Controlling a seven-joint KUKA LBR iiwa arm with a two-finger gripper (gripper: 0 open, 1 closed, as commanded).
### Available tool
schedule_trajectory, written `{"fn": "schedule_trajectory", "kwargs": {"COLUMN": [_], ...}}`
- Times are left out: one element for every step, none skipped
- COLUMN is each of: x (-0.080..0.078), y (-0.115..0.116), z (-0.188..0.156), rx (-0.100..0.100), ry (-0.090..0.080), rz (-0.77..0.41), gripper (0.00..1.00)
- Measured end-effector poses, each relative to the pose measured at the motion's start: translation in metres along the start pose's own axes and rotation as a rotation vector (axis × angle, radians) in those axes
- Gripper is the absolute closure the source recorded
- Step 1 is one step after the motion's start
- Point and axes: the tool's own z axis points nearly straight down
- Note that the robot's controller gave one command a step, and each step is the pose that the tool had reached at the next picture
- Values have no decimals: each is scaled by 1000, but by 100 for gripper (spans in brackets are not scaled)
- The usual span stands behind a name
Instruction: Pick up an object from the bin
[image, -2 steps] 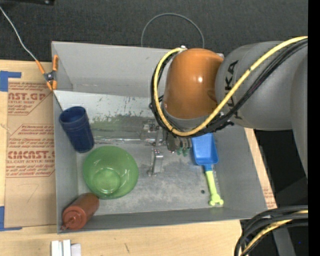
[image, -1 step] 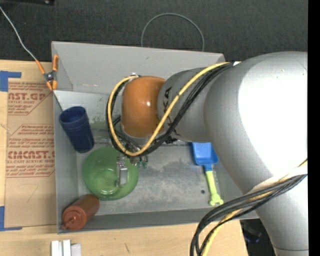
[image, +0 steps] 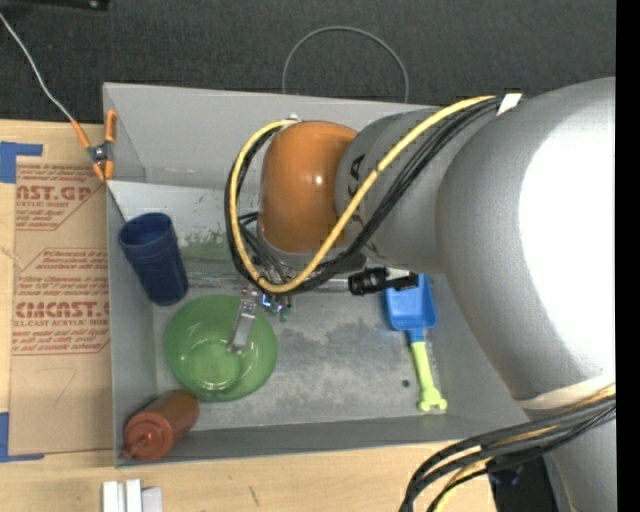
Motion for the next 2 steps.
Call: {"fn": "schedule_trajectory", "kwargs": {"x": [-8,-8], "y": [7,25], "z": [72,66], "rx": [2,-2], "ry": [15,-1], "rz": [-368,62], "gripper": [0,0]}}
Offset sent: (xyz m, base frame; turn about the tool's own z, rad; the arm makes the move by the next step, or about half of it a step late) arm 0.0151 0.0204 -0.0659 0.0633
